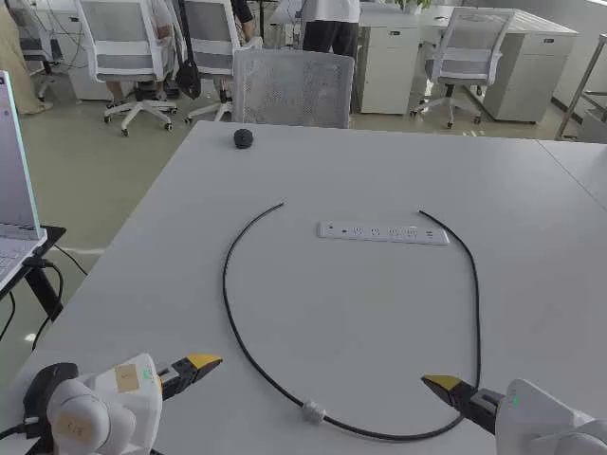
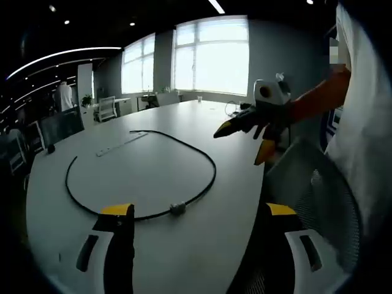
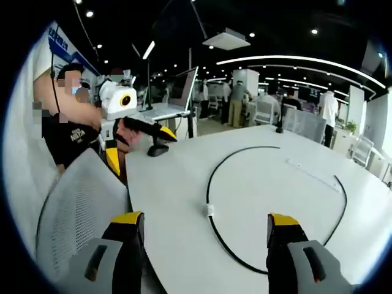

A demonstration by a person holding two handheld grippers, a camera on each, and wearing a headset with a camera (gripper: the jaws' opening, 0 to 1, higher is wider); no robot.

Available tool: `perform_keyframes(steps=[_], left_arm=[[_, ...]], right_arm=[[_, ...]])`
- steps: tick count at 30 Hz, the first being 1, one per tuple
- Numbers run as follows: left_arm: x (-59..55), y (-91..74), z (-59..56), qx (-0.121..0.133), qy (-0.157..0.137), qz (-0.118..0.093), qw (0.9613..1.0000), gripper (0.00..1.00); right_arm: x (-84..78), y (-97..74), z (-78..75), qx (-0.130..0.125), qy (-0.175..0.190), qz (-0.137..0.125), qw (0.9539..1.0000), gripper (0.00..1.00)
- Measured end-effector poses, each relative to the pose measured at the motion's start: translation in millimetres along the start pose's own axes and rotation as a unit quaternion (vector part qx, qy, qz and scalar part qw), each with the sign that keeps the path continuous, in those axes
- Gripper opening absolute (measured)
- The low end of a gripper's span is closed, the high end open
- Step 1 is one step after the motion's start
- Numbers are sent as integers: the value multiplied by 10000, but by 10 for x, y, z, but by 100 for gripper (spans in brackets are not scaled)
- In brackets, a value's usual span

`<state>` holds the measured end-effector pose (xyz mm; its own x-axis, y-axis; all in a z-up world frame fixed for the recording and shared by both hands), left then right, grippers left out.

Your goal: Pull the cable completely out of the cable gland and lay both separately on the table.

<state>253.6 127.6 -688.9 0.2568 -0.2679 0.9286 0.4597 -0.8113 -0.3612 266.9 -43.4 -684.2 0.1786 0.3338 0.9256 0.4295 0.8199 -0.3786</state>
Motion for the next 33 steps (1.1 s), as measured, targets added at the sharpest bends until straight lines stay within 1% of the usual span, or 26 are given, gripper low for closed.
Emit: perform_keyframes(steps=[4, 8, 10, 13, 18, 20, 22, 25, 29, 32, 33], left_arm=[[6, 31, 0, -41, 56, 24, 10000, 71], [-11, 55, 27, -55, 103, 88, 9999, 69], [-28, 54, 44, -32, 216, 172, 9996, 68], [-19, 61, 36, -60, 193, 146, 9997, 68], [-28, 76, 55, -19, 249, 215, 9995, 66], [-43, 87, 77, 28, 280, 277, 9992, 64], [-40, 100, 77, 21, 306, 284, 9991, 64], [-44, 120, 77, -18, 348, 315, 9989, 63], [-67, 153, 88, -83, 436, 419, 9981, 62], [-89, 182, 118, -91, 483, 526, 9974, 61], [-88, 193, 128, -100, 476, 530, 9974, 61]], right_arm=[[9, 31, 11, 48, -24, -7, 10000, 63], [-15, 58, 21, 102, -15, 69, 9999, 55], [-10, 66, 35, 152, -20, 44, 9999, 50], [-6, 85, 34, 177, -27, 46, 9998, 51], [-15, 96, 35, 220, -105, 131, 9996, 44], [-14, 100, 41, 242, -125, 147, 9995, 40], [-15, 103, 44, 249, -192, 179, 9993, 37], [-17, 105, 50, 241, -188, 204, 9993, 36], [-22, 116, 58, 247, -230, 247, 9991, 32], [-25, 136, 63, 271, -201, 263, 9991, 32], [-26, 142, 62, 273, -202, 274, 9990, 32]])
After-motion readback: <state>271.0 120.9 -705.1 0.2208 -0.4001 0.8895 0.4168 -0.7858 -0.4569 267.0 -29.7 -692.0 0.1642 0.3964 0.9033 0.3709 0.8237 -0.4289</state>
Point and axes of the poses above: the centre of the closed fingertips' face, and the gripper's own axes: y roughly forward along the fingers, z roughly to its left, x roughly out of its top, the point moved 4 cm from there along -y, roughly backward along the fingers, and after that the axes turned 6 degrees about -z, right-handed, at the moved point
